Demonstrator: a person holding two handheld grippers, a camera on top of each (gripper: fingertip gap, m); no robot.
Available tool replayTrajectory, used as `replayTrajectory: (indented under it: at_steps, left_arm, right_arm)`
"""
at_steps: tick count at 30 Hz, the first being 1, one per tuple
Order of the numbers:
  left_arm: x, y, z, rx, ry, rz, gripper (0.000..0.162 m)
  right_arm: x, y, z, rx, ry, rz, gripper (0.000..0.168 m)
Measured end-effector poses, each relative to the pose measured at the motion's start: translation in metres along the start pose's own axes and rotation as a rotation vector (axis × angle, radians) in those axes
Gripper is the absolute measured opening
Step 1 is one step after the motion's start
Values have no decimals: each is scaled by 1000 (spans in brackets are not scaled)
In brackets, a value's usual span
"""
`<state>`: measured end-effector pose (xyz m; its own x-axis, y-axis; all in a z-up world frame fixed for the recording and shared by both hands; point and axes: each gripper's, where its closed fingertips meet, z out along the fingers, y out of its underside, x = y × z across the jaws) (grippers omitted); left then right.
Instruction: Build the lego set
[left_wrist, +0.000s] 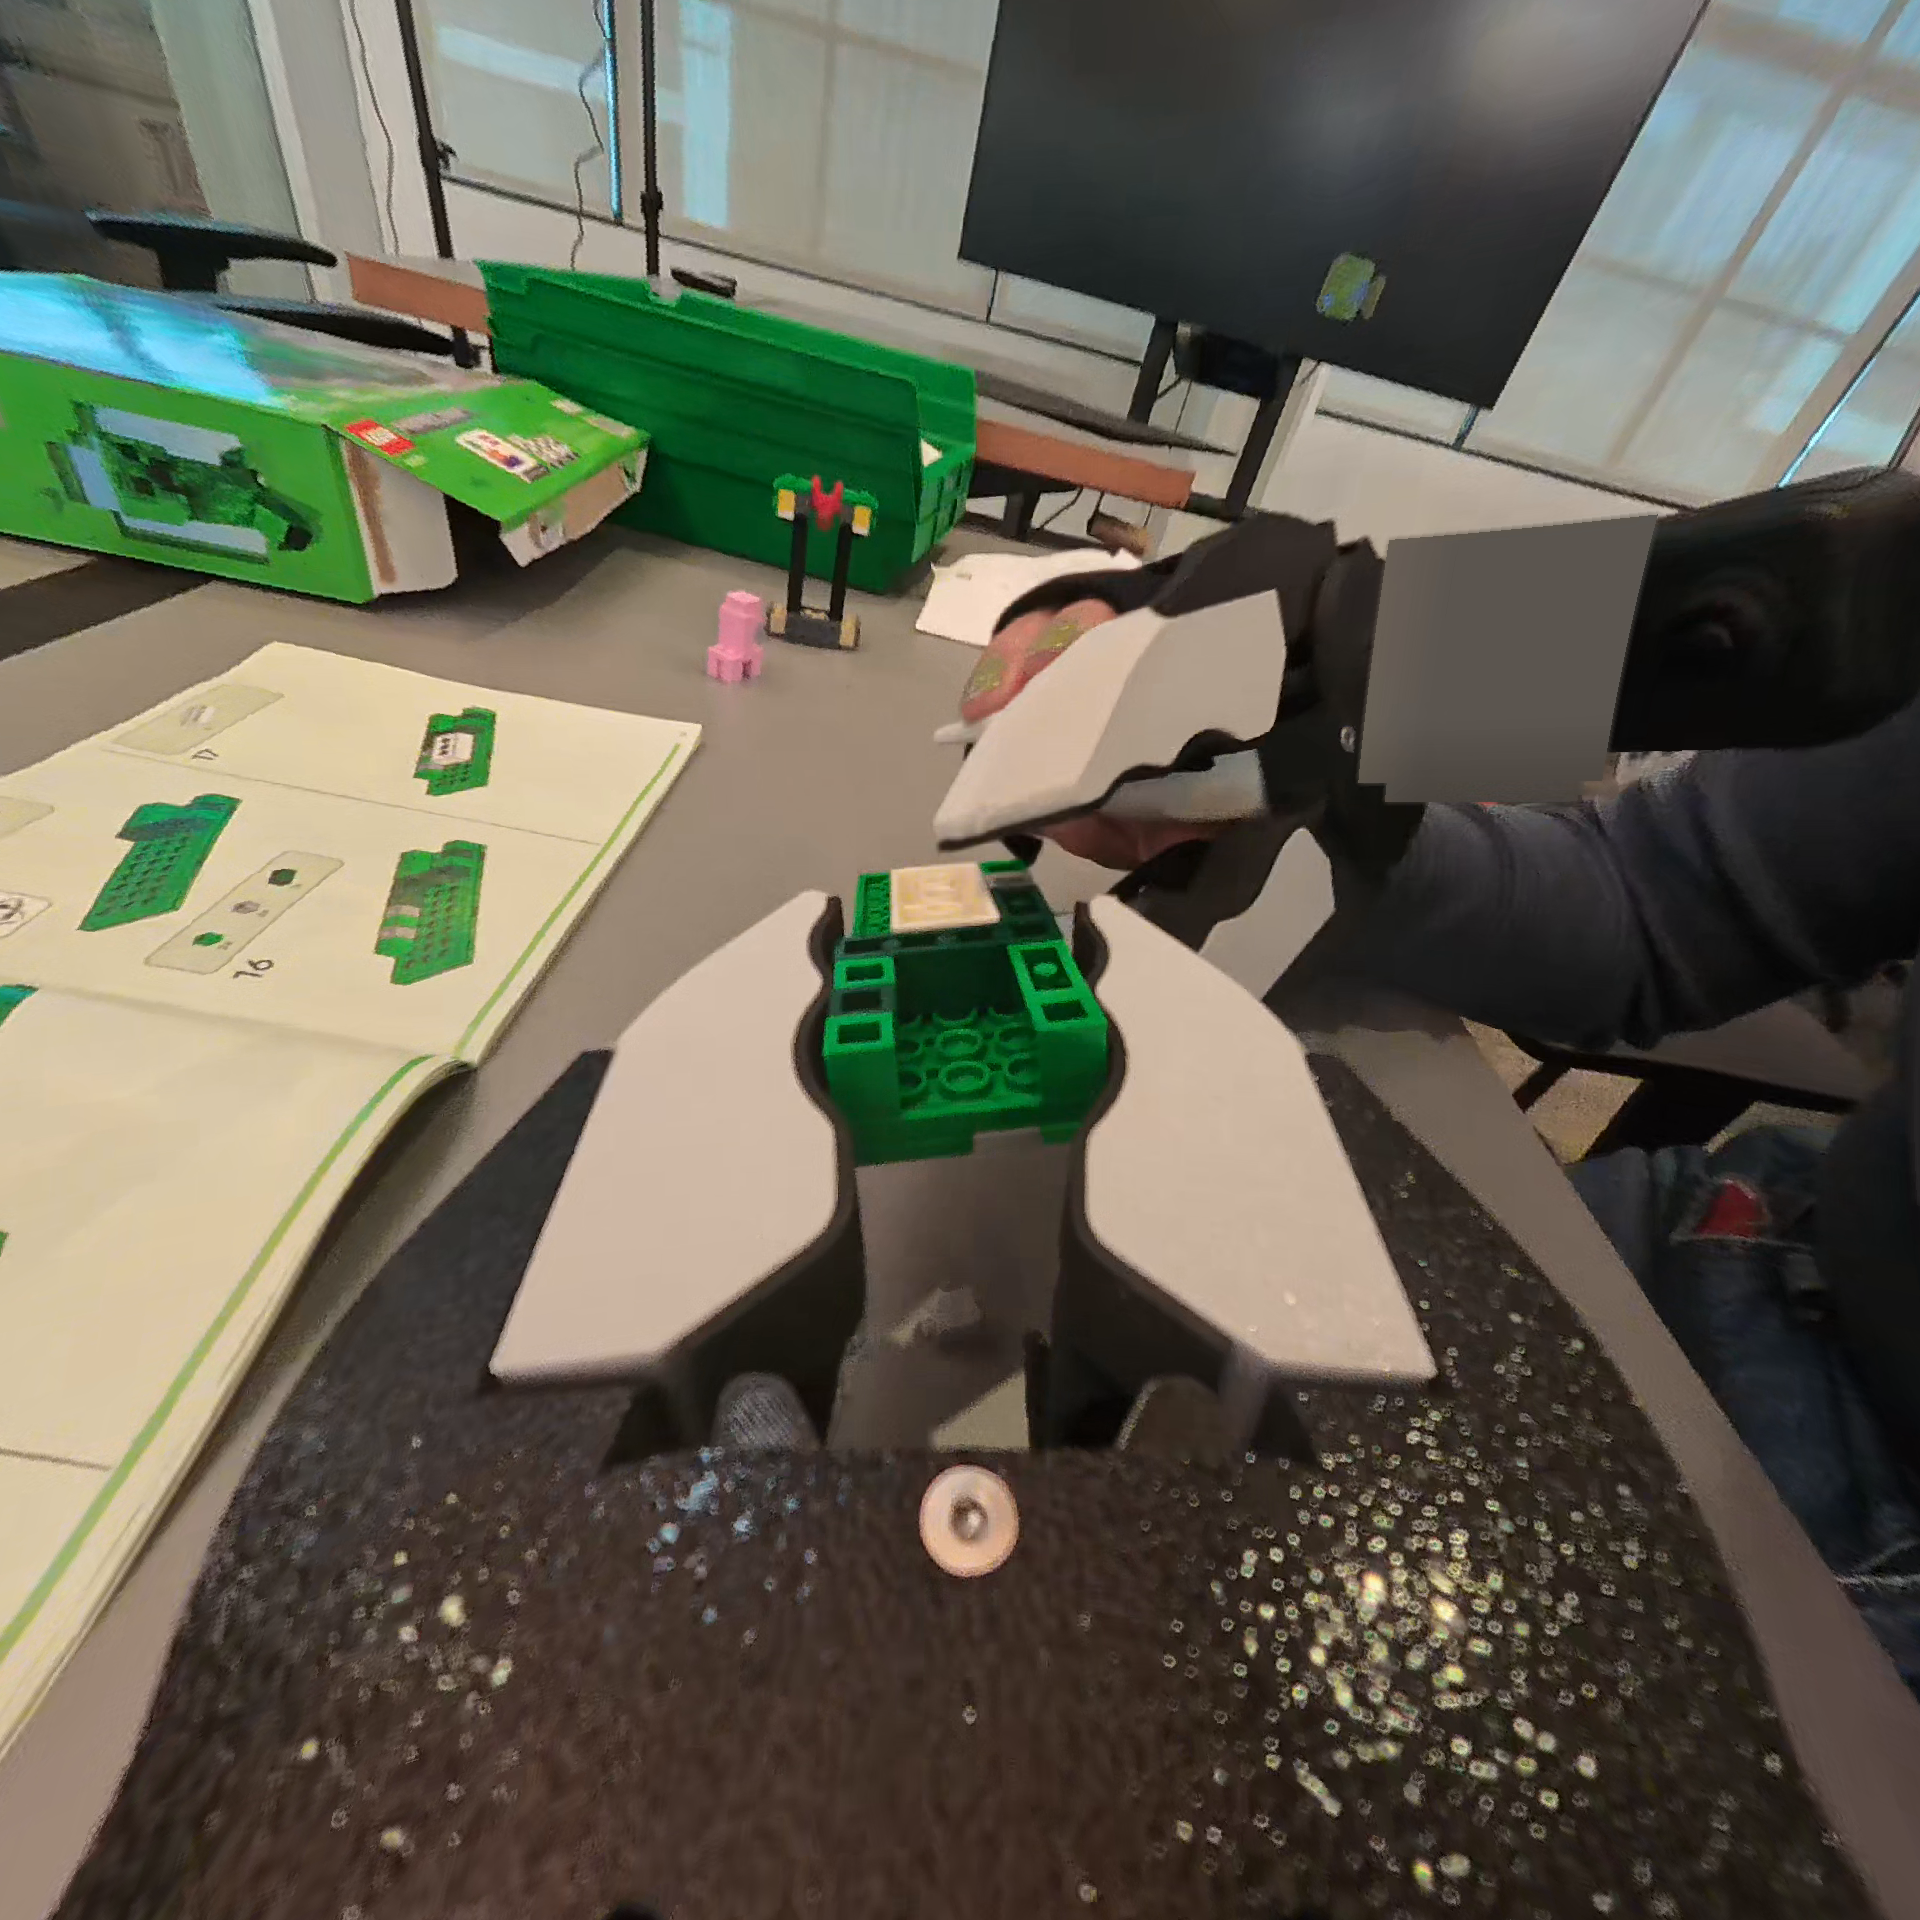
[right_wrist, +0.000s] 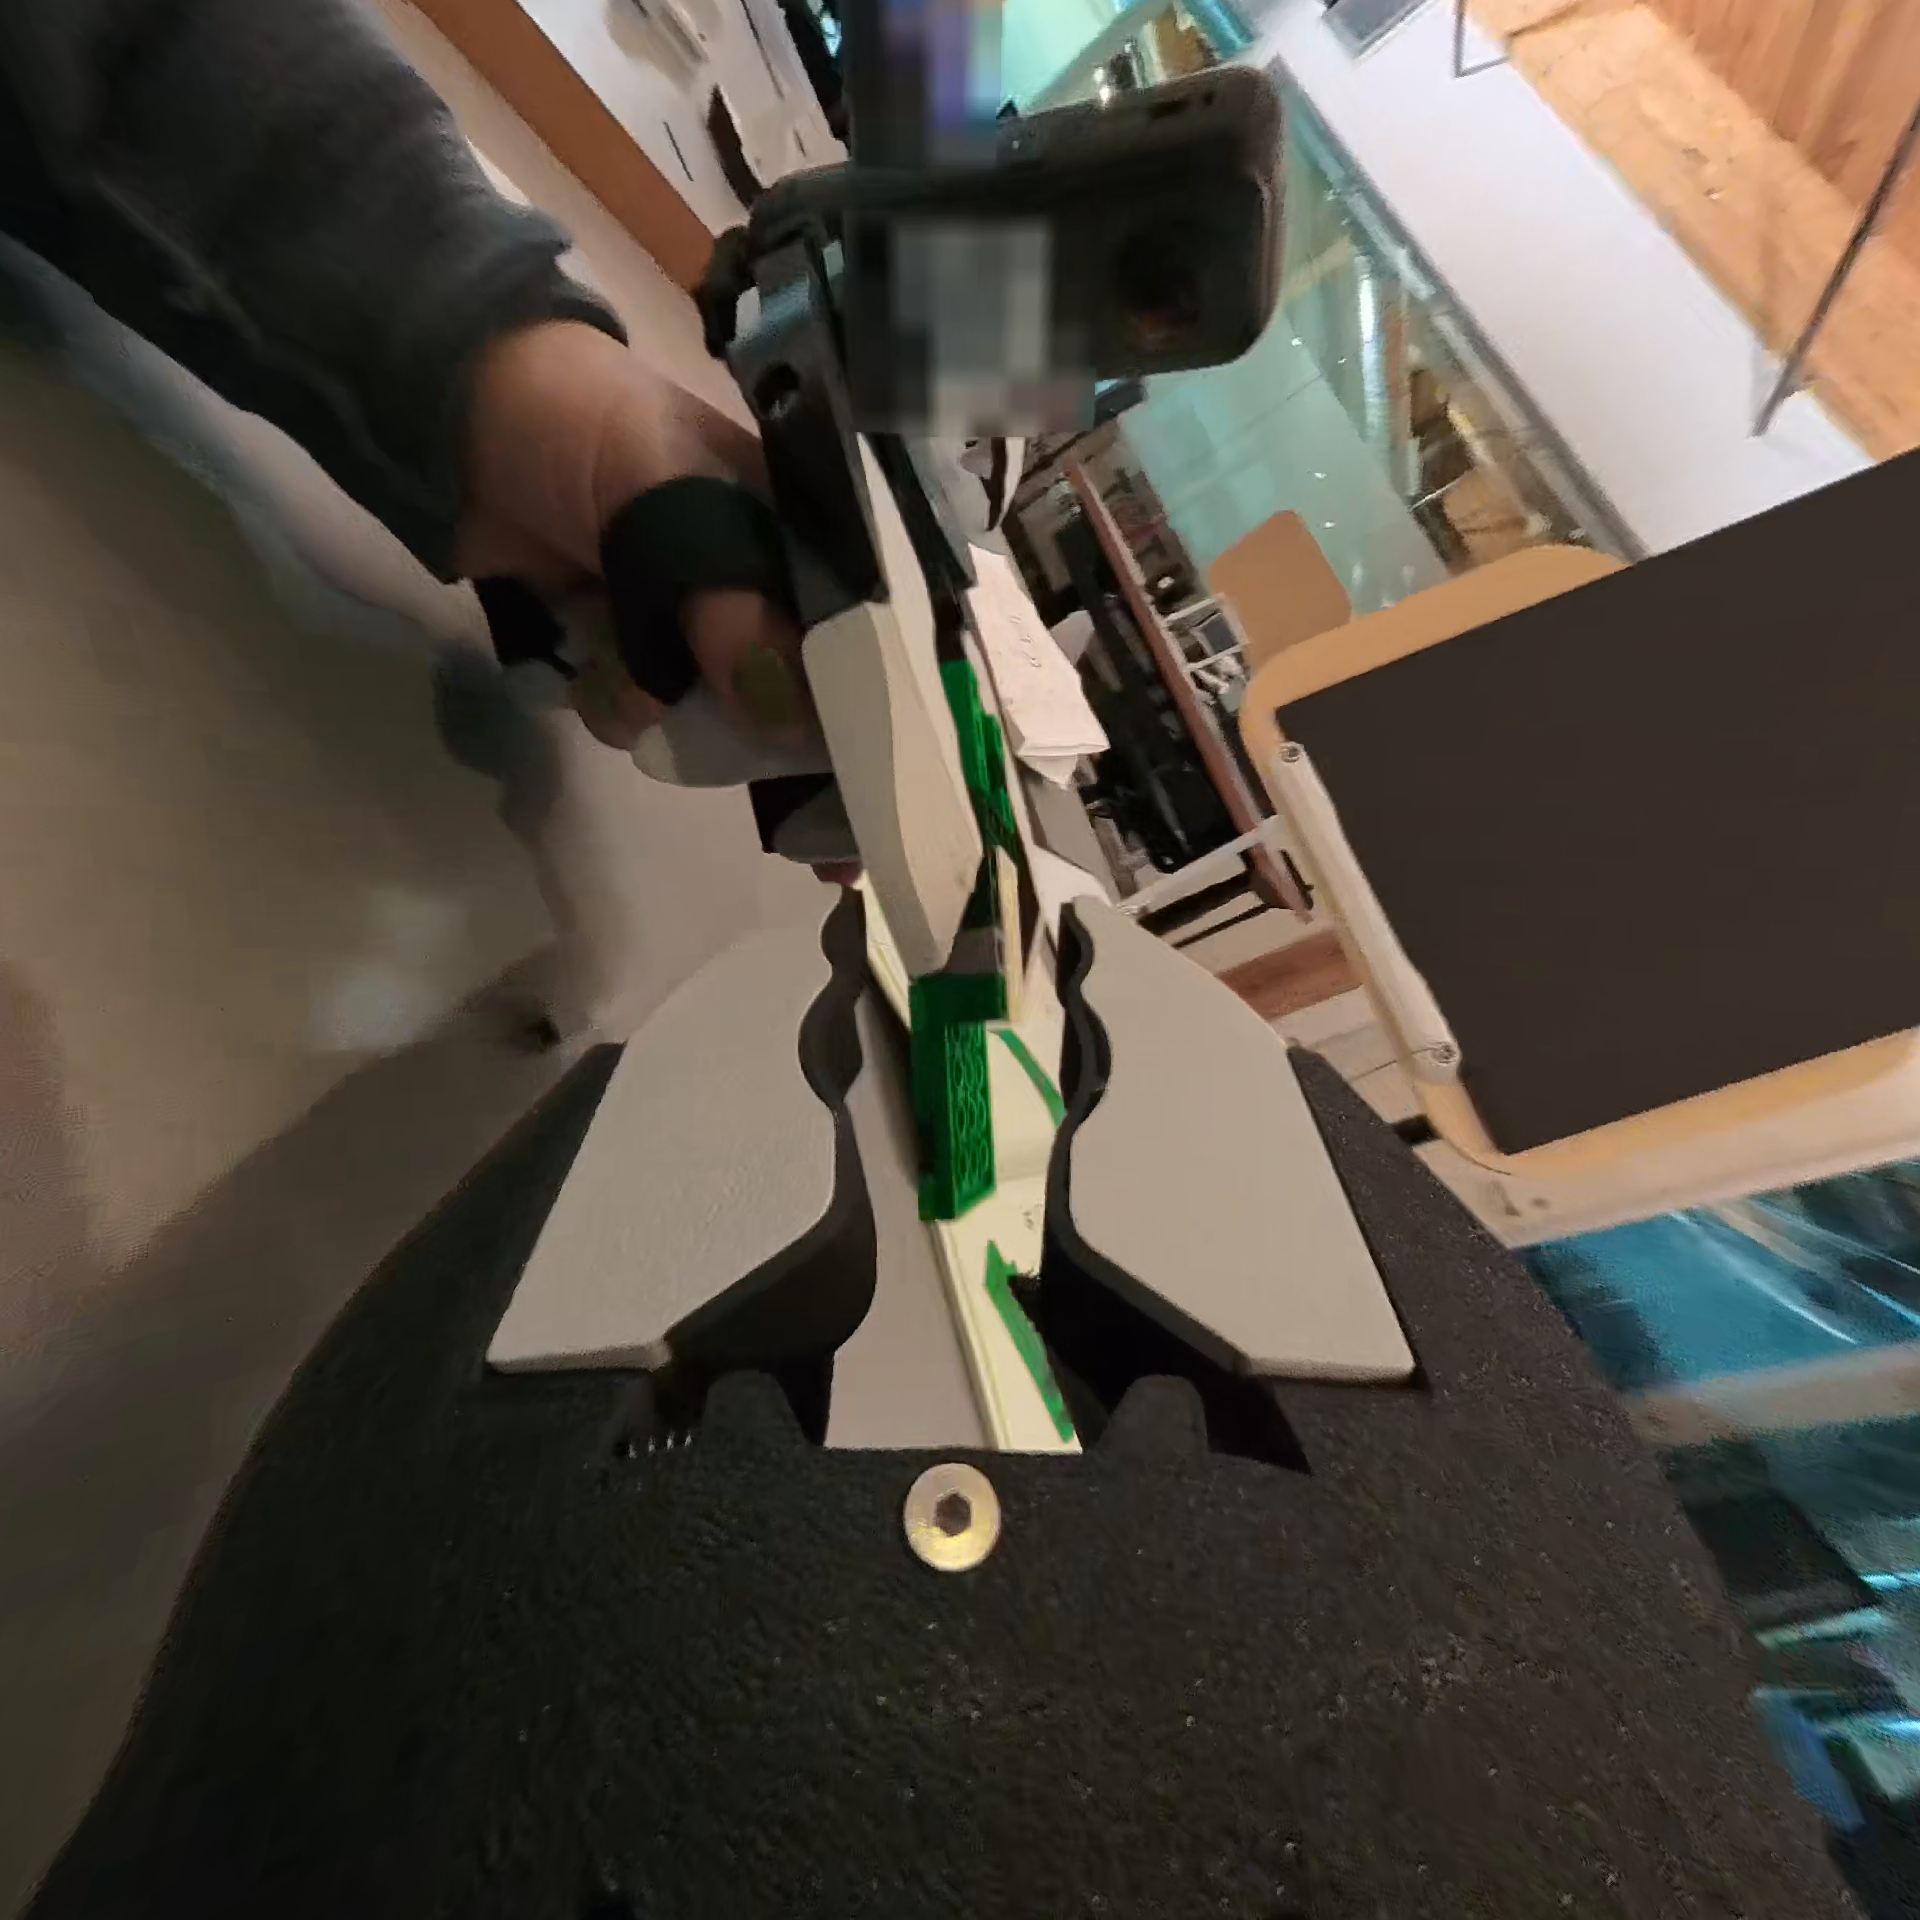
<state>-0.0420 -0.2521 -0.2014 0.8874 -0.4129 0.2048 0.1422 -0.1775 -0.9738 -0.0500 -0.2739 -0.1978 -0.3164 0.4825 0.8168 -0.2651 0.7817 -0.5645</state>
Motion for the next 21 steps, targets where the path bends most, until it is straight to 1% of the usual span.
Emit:
replayTrajectory:
  at_steps: [5, 12, 21]
  left_arm:
    - [5, 7, 9, -48, 8, -23, 42]
    - [6, 6, 9, -37, 18, -35, 42]
    - [8, 15, 11, -51, 53, -84, 41]
  right_arm:
    - [-7, 6, 2, -53, -35, -43, 22]
    - [-7, 7, 2, -79, -64, -59, 20]
    - [-15, 13, 0, -157, -140, -122, 19]
